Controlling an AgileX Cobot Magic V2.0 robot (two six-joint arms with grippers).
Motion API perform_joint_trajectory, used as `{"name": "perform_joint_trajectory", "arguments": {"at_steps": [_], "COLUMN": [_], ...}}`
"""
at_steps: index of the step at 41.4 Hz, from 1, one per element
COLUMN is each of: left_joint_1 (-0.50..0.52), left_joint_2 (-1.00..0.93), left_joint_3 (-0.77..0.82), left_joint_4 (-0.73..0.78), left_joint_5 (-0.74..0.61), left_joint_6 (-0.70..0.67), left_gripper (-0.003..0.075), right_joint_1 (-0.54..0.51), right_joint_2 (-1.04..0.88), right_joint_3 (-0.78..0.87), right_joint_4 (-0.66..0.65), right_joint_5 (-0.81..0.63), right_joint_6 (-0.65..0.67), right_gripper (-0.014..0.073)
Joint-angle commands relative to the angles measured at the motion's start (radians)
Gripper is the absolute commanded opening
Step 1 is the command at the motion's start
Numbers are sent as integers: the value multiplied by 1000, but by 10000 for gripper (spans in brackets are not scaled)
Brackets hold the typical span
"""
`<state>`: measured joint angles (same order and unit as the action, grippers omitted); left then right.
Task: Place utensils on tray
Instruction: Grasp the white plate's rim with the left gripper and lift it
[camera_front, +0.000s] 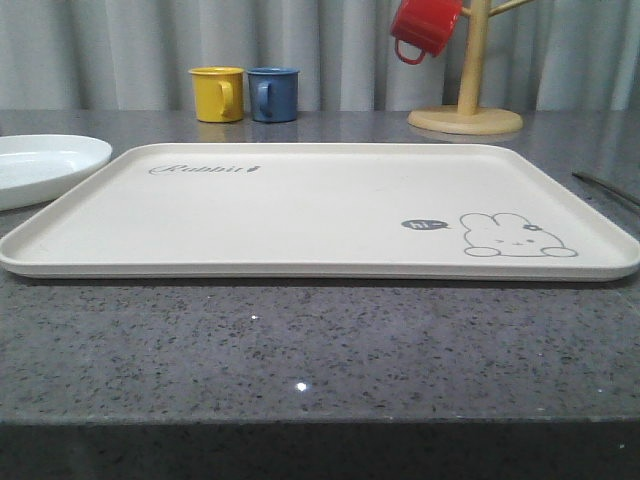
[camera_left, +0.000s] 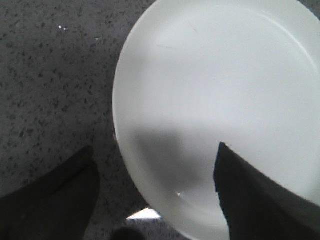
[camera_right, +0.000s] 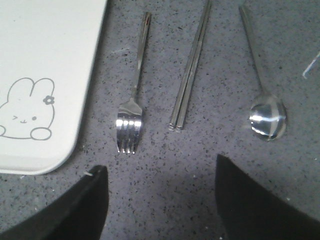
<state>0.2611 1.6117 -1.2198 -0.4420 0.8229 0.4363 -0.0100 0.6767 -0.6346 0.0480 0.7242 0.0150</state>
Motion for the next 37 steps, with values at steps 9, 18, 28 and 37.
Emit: {"name": "perform_joint_trajectory", "arguments": {"at_steps": [9, 18, 28, 37], "left_joint_1": [2, 2, 2, -2], "left_joint_2": [87, 94, 49, -73], "left_joint_3": [-81, -81, -114, -173], "left_joint_4": [-42, -40, -40, -78], "left_joint_5": [-46, -57, -28, 18], "left_joint_6": [5, 5, 5, 5], "left_gripper": [452, 137, -18, -18], "right_joint_1": [-6, -6, -6, -6], "right_joint_2": [3, 3, 3, 3], "right_joint_3": [-27, -27, -27, -27], "right_joint_4": [-3, -3, -3, -3], "right_joint_5": [-56, -55, -55, -55], "right_joint_6": [-7, -7, -7, -7], "right_gripper": [488, 488, 488, 488]}}
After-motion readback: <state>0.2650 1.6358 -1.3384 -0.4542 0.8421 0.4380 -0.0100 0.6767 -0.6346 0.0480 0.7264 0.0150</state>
